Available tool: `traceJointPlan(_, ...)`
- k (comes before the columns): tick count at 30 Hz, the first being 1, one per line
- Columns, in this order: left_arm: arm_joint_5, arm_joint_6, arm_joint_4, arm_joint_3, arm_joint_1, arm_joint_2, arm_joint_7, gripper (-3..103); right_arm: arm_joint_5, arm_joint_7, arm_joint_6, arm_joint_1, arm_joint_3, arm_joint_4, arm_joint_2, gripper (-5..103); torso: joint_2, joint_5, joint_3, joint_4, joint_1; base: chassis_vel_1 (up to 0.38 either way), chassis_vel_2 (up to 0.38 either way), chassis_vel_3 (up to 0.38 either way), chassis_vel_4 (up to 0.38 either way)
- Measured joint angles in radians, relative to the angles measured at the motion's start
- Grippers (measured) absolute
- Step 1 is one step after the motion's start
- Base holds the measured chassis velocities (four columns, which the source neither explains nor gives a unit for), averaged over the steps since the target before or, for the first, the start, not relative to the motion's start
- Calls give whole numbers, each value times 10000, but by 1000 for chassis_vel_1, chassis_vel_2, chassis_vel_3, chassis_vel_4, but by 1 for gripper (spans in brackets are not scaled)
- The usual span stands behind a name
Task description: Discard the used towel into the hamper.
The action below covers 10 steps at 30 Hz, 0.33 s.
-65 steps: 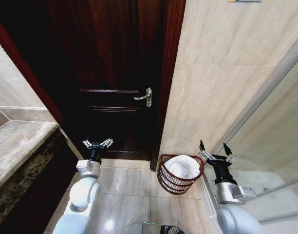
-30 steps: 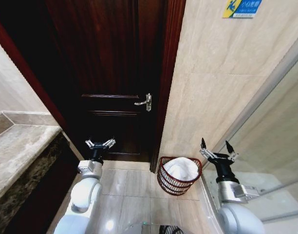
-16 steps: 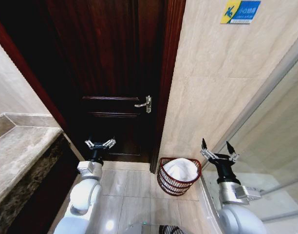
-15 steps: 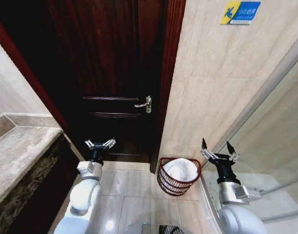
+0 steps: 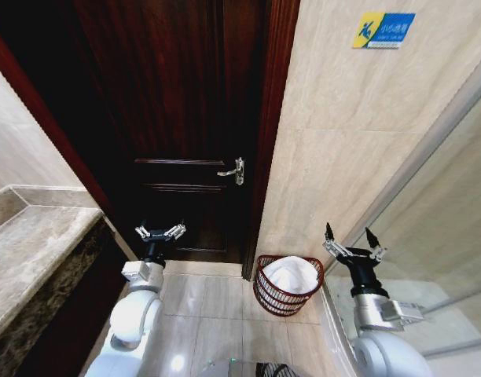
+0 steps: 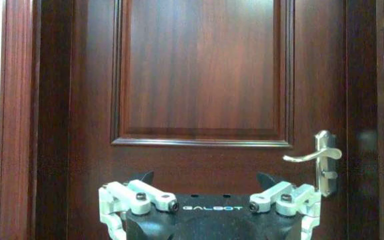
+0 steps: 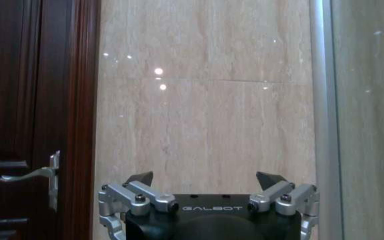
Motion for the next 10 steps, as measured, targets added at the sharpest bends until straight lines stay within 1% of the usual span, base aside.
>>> traceJointPlan(5, -3, -8, -51, -64, 18, -5, 12, 100, 0, -3, -16, -56, -2, 72, 12, 100, 318, 0, 173, 0, 146, 0, 0, 0, 0)
traceJointPlan(10, -3, -13, -65, -46, 37, -13, 19, 100, -1, -5, -20, -76, -7, 90, 19, 100, 511, 0, 279, -1, 232, 0, 0, 0, 0)
